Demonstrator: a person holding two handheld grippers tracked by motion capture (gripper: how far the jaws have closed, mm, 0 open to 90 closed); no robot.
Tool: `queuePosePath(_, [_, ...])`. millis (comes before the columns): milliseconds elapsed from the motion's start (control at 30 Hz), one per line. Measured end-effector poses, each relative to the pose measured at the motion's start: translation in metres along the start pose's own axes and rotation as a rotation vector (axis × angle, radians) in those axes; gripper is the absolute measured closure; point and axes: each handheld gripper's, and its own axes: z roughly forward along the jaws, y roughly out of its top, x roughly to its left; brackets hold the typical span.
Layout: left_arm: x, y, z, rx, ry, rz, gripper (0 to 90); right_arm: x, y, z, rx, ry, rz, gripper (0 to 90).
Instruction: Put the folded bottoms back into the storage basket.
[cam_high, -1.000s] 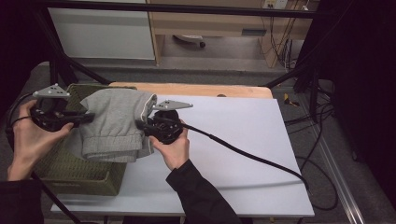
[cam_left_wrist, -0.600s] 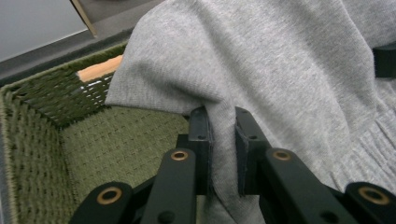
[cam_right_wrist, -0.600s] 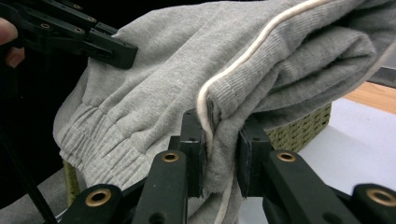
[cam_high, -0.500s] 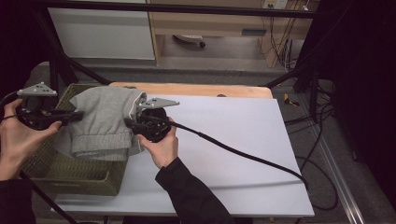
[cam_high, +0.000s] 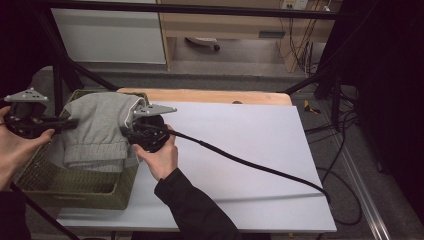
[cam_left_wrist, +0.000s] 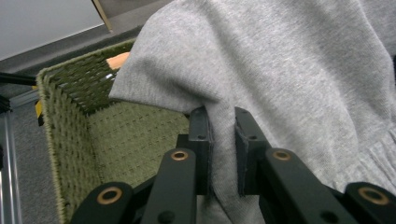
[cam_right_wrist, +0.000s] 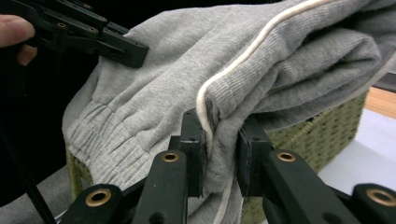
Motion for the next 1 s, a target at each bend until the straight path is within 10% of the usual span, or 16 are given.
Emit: queuePosePath(1000, [0.044, -0.026, -0.007, 0.009, 0.050, -0.064, 79.7, 0.027, -0.003, 0.051, 0.014, 0.027, -0.007, 75.9])
